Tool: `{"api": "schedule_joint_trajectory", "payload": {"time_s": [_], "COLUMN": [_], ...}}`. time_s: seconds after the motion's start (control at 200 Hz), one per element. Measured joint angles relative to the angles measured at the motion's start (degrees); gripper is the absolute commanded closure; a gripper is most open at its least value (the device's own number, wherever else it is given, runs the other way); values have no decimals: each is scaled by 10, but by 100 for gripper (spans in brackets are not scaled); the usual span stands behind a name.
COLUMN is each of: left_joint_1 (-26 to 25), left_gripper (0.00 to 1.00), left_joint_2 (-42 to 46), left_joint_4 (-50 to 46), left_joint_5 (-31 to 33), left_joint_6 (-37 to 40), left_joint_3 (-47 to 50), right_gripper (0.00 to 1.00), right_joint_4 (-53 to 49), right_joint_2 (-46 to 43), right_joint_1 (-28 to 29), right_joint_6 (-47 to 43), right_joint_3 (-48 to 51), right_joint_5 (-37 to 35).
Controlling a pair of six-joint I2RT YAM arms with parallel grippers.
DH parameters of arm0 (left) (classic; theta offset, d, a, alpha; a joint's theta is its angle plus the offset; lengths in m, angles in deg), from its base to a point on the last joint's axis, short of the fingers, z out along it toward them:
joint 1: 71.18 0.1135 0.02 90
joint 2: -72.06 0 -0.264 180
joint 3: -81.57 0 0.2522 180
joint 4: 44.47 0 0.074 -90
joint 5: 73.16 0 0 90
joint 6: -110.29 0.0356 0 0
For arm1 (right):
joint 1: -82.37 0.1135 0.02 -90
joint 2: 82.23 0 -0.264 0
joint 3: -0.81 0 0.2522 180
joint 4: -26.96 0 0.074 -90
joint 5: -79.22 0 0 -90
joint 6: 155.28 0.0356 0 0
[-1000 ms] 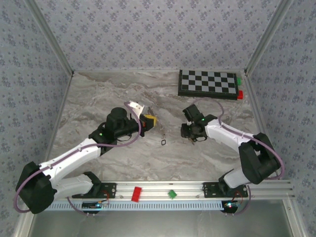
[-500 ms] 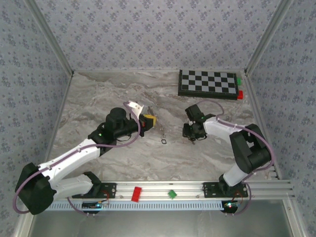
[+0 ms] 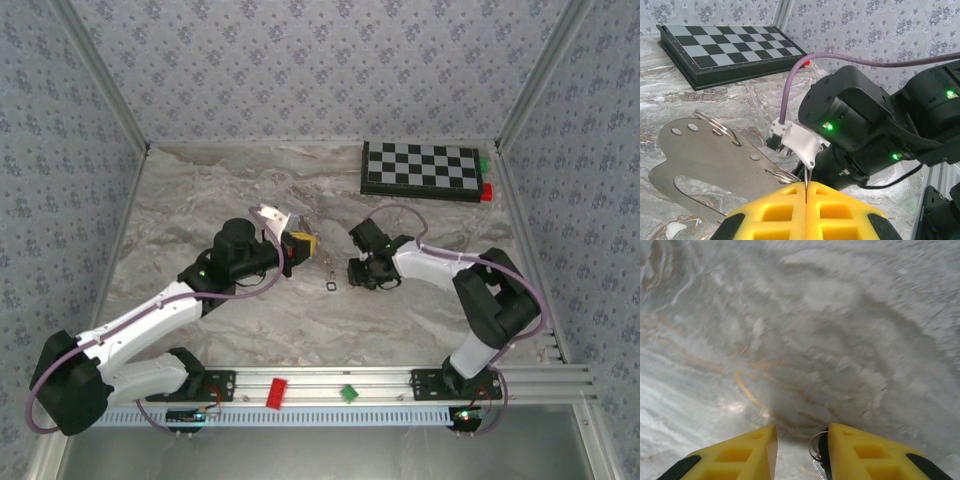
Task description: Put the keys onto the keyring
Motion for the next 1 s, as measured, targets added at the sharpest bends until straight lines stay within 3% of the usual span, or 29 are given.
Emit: {"api": "schedule_joint_trajectory", "payload": {"time_s": [0.515, 0.74, 1.0], "left_joint_1": [0, 0, 0], "left_gripper": [100, 100, 100], "left_joint_2": [24, 25, 25], "left_joint_4": [2, 2, 2], "left_joint_5": [33, 40, 45], "left_joint_6": [-4, -4, -5], "left_joint_3": [10, 10, 10], "right_gripper": [69, 70, 71], "right_joint_4": [-54, -75, -106], "right_joint_2": [-110, -100, -20], "right_joint_1": [25, 38, 62], "right_joint_6": [7, 9, 15], "right_joint_3": [1, 0, -49], "right_joint_5": [-60, -95, -131]}}
